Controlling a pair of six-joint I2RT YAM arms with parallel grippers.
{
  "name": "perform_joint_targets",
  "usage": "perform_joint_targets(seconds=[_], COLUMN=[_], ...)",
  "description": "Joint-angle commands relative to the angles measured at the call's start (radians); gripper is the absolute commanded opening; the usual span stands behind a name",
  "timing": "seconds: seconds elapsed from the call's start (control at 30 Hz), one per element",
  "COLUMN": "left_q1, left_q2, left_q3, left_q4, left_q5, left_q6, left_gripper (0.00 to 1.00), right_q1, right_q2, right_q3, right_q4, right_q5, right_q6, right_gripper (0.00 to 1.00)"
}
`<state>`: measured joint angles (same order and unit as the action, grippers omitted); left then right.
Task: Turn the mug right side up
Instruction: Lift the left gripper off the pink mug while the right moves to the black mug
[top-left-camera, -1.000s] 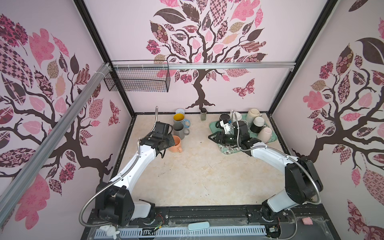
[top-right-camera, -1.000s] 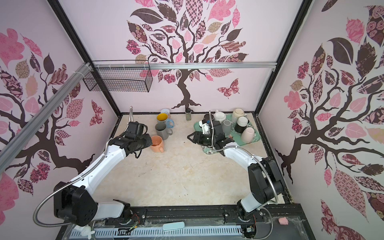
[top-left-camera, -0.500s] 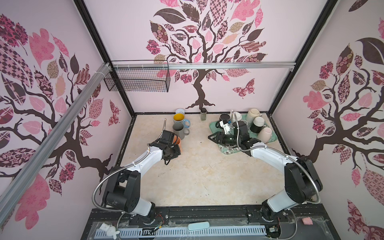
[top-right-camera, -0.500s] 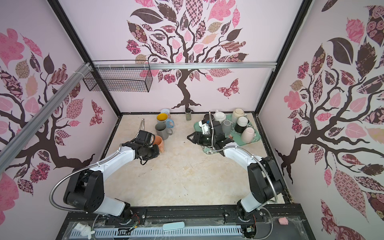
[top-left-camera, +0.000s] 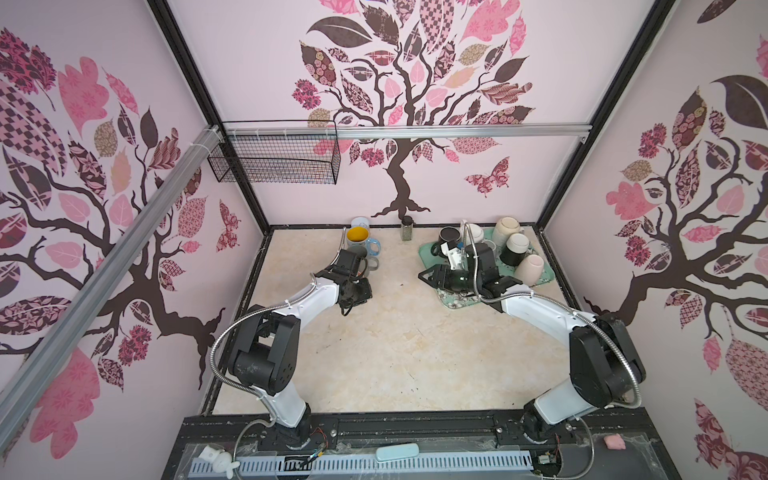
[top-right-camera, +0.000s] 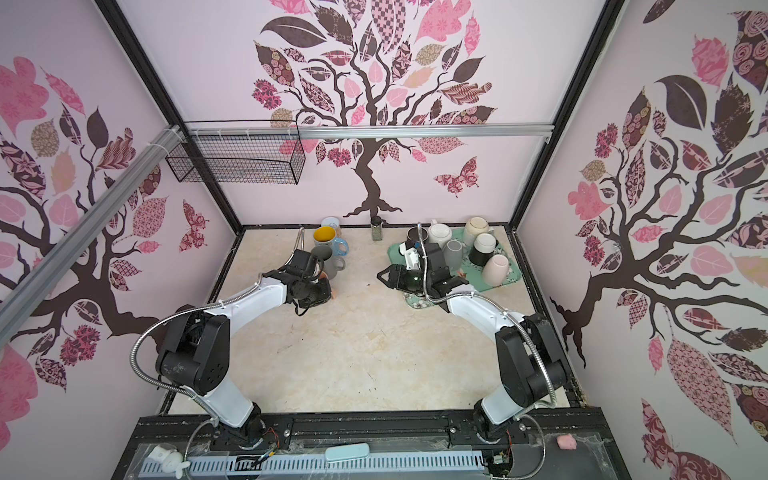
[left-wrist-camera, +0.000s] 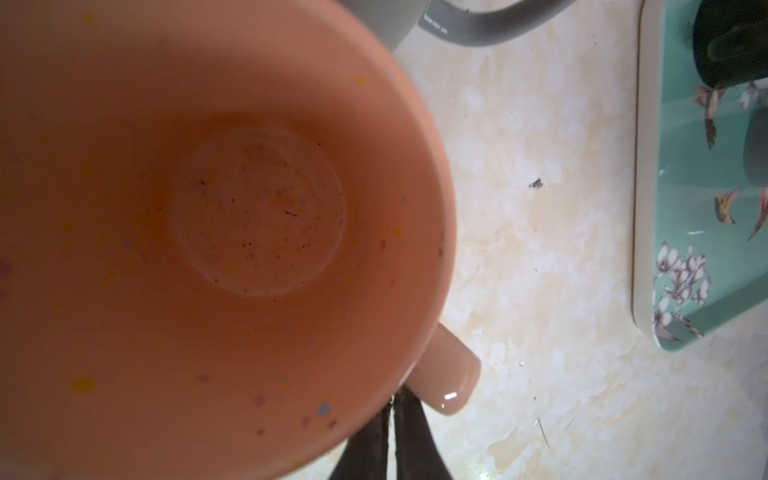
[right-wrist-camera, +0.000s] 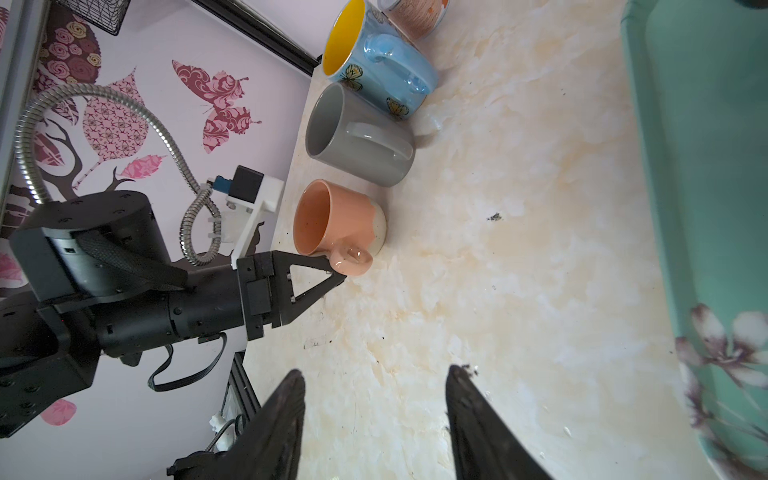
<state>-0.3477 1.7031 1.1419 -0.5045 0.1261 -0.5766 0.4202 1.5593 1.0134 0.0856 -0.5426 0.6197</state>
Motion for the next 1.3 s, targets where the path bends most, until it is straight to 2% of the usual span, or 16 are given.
perform_joint_targets(seconds=[0.0, 0.23, 0.43, 0.5, 0.7, 0.9, 1.07, 1.2, 1.27], left_q1=[-0.009, -0.011, -0.01, -0.011, 0.001, 0.021, 0.038, 0.048, 0.05], left_q2=[0.034, 0.043, -0.063, -0.108, -0.216, -0.292, -0.321, -0.305, -0.281], left_q3=[0.066, 0.108, 0.11, 0.104, 0.129, 0.131, 0.09, 0.058, 0.041], left_q4=[0.02, -0.001, -0.051, -0.052, -0.102, -0.114, -0.084, -0.042, -0.021], left_q5=[-0.015, -0.015, 0.0, -0.005, -0.027, -0.032, -0.034, 0.037, 0.086], left_q6=[0.021, 0.035, 0.062, 0.073, 0.123, 0.169, 0.177, 0.149, 0.125], left_gripper=[0.08, 0.09, 0.13, 0.15, 0.19, 0.22, 0.23, 0.24, 0.24], right_q1=[-0.006, -0.027, -0.122, -0.147, -0.156, -0.153, -0.118, -0.074, -0.051], right_q2=[-0.037, -0.036, -0.045, -0.052, -0.039, 0.118, 0.326, 0.43, 0.478], right_q3=[0.005, 0.016, 0.067, 0.097, 0.201, 0.354, 0.574, 0.672, 0.728], right_q4=[-0.003, -0.026, -0.104, -0.15, -0.275, -0.391, -0.582, -0.616, -0.637], right_q5=[0.023, 0.036, 0.075, 0.119, 0.353, 0.462, 0.595, 0.649, 0.714], right_q6=[-0.027, -0.04, -0.088, -0.115, -0.235, -0.232, -0.237, -0.23, -0.208], right_gripper=[0.56, 0.57, 0.58, 0.58, 0.63, 0.63, 0.64, 0.66, 0.69])
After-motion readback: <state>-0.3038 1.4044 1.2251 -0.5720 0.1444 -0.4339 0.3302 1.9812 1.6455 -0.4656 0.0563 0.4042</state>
